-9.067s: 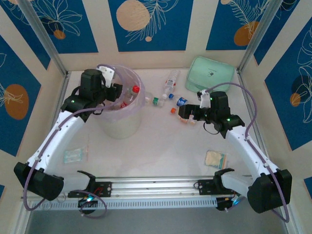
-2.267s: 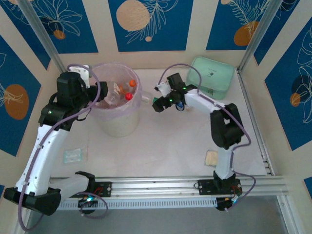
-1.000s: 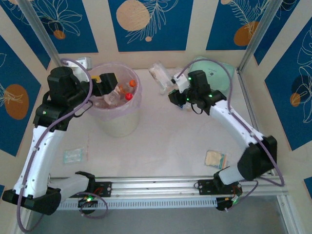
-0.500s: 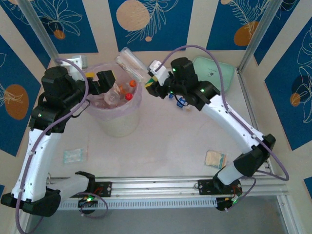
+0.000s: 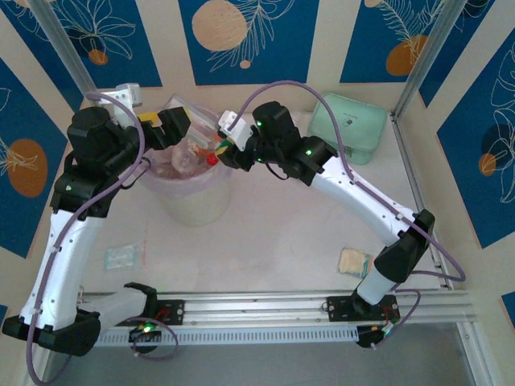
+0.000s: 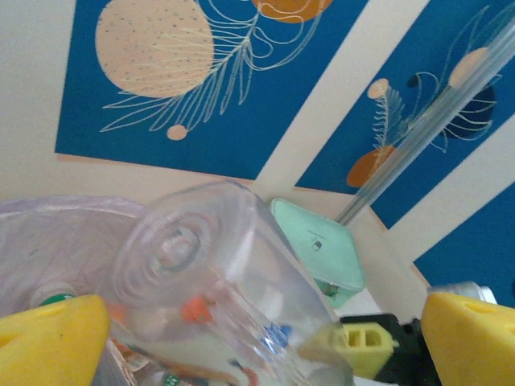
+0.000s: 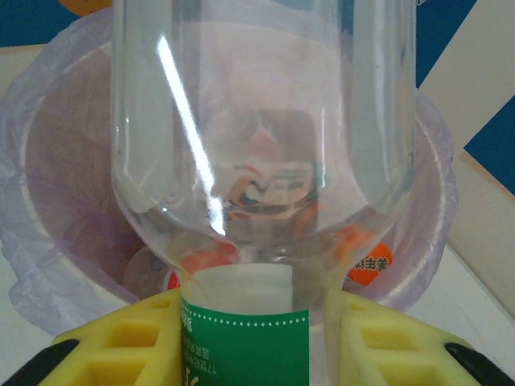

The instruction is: Put the plastic bottles in the bin

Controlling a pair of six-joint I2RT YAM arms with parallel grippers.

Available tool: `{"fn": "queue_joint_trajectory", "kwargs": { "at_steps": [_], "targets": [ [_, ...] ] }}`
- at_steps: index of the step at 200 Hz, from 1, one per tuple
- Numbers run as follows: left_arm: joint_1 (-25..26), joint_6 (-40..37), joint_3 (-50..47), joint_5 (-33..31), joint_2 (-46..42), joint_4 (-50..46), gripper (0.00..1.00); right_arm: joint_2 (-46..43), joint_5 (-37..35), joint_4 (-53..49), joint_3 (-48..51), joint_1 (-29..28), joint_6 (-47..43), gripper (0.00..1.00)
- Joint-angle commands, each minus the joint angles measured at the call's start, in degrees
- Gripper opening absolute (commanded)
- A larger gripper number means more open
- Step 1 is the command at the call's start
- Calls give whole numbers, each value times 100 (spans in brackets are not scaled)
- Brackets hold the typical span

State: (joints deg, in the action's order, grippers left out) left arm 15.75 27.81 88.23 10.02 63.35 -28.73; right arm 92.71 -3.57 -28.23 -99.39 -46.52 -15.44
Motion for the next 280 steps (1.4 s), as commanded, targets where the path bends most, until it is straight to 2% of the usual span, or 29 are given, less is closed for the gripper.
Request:
{"fn": "queue_joint_trajectory", "kwargs": {
  "at_steps": [1, 49, 65, 88, 104, 119, 126, 145, 152, 160, 176, 208, 234, 255, 280],
  "targets": [
    [-43, -47, -51, -380, 54, 39, 100, -436, 247, 485, 207, -101, 54, 16],
    [-45, 37, -42, -219, 168, 137, 100, -675, 378, 686, 436, -98, 162, 16],
    [-45, 154, -109, -72, 169, 311, 89, -658, 399, 696, 456, -99, 182, 16],
    [-45, 281, -139, 59, 197, 501, 64, -600, 393, 721, 490, -97, 208, 17],
    [-45, 291, -130, 61, 219, 576, 56, -562, 414, 739, 507, -81, 255, 19],
    [-63, 271, -56, 45, 271, 612, 54, -543, 524, 686, 507, -23, 375, 27],
    [-71, 240, 9, 27, 301, 603, 53, -551, 583, 662, 523, 9, 429, 34],
    [-129, 98, 210, -63, 375, 609, 50, -696, 639, 619, 649, 125, 577, 63],
    [-158, 40, 295, -123, 387, 626, 48, -784, 617, 605, 710, 198, 662, 80],
    [-203, -62, 385, -238, 412, 626, 46, -906, 584, 564, 793, 288, 750, 93],
    [-278, -385, 557, -626, 410, 675, 42, -1220, 504, 516, 1083, 540, 947, 100],
    [-354, -1351, 654, -1804, 414, 911, 35, -1955, 622, 433, 1926, 1193, 1374, 99],
    [-361, -2008, 249, -2565, 461, 1260, 28, -2446, 814, 398, 2556, 1658, 1650, 99],
    [-354, -2184, -256, -2672, 526, 1617, 25, -2681, 841, 309, 2864, 1854, 1748, 99],
    [-358, -1942, -738, -2539, 659, 2006, 22, -2776, 825, 138, 2977, 1949, 1746, 99]
  ]
}}
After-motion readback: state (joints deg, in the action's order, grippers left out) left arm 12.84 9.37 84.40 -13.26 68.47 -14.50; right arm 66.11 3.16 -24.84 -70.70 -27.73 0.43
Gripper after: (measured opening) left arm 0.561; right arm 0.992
